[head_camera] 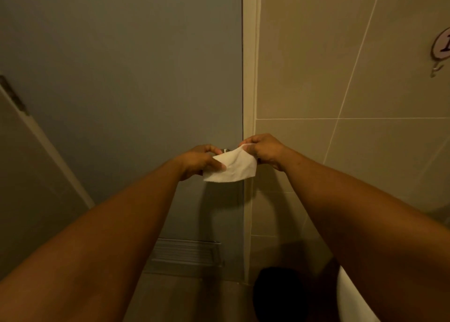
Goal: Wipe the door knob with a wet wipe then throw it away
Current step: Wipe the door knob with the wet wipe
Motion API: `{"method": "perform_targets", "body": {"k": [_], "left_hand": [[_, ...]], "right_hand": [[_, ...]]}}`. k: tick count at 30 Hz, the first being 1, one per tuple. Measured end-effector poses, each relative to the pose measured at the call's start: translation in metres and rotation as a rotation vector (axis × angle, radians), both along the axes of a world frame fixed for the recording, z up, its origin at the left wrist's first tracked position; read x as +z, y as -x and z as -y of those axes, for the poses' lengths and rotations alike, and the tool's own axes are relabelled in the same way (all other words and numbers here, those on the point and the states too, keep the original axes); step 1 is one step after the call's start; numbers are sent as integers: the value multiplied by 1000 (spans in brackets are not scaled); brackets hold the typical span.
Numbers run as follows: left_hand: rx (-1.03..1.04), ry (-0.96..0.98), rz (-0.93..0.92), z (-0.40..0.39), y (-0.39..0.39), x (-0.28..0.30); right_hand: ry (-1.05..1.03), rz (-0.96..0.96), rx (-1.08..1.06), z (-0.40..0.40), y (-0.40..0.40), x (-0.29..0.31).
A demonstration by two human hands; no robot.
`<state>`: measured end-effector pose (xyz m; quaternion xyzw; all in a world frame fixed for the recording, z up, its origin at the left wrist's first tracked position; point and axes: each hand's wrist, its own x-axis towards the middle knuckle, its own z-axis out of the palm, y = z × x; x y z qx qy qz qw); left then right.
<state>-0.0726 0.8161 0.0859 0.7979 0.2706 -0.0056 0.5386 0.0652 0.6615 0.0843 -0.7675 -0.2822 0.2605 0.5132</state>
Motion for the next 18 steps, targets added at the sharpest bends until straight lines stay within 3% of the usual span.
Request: {"method": "perform_targets", "body": {"k": [7,18], "left_hand": [[-15,-71,-73,-13,0,-6],[196,31,111,-9,12,-47]], "right_hand": [[-4,1,-20,-4,-8,-1],[38,-65,-32,-1,-13,-40]]}}
